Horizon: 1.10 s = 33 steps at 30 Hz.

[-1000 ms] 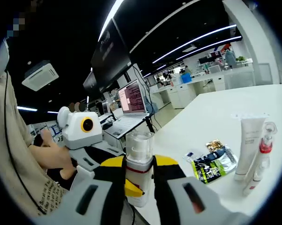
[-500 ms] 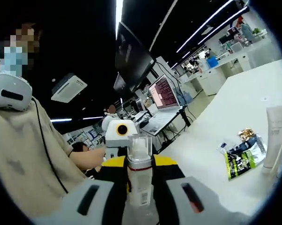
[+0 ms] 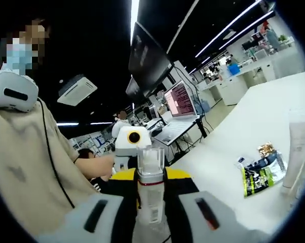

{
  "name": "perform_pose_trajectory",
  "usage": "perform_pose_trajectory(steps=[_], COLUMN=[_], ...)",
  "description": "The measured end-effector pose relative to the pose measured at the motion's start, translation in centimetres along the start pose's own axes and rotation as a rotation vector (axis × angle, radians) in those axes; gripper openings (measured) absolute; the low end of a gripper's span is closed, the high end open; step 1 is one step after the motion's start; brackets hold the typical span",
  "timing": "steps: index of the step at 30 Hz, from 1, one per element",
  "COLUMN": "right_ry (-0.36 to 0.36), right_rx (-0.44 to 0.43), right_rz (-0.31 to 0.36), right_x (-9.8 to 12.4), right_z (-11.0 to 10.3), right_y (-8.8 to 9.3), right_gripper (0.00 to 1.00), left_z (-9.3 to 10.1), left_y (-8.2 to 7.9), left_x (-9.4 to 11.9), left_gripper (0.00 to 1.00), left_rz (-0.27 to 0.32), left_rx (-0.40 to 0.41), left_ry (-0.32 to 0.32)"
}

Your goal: Arrange the skincare products in the storage area until every visible bottle or jar stands upright without overlapping.

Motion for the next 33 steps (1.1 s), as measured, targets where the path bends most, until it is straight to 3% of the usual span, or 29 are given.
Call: perform_pose_trajectory(steps=[5, 13, 16, 20, 27, 33], right_ry=[0.064, 0.075, 0.114, 0.182, 0.356, 0.459], right_rx=[0.101, 0.184, 0.258, 0.269, 0.267, 0.281], right_rz=[-0.058, -0.107, -0.171, -0.183, -0.130, -0.098], right_x=[0.1, 0.7, 1.0, 1.2, 1.5, 1.8], right_z=[0.4, 0.9, 1.5, 2.2, 3.4, 4.0], right_y=[0.3, 1.1, 1.6, 1.9, 2.4, 3.3], right_gripper=[0.17, 0.17, 0.18, 0.19, 0.22, 0.22], left_z=[-0.6, -0.9, -1.2, -1.9, -3.3, -4.1], left_y=[0.2, 0.5, 0.9, 1.4, 1.9, 2.5], left_x=[-0.5, -1.4, -2.0, -3.0, -4.4, -5.2], left_gripper=[0.18, 0.18, 0.18, 0.17, 0.17, 0.17], left_rz=[-0.115, -0.284, -0.328, -0.352, -0.350, -0.348], left_rx=[-0.089, -0.234, -0.296, -0.326, -0.373, -0.384], left_ry=[-0.062, -0.103, -0.136, -0.184, -0.287, -0.302])
Point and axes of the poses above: the point that each gripper's makers call its tool centre point, and the gripper's own axes: x roughly backward along the fingers, z roughly to its right, y roughly out of its underside, the point moved 8 cm from there along x, roughly backward along the fingers, and after that the axes turned 8 degrees about -x, right-handed, at the moved point
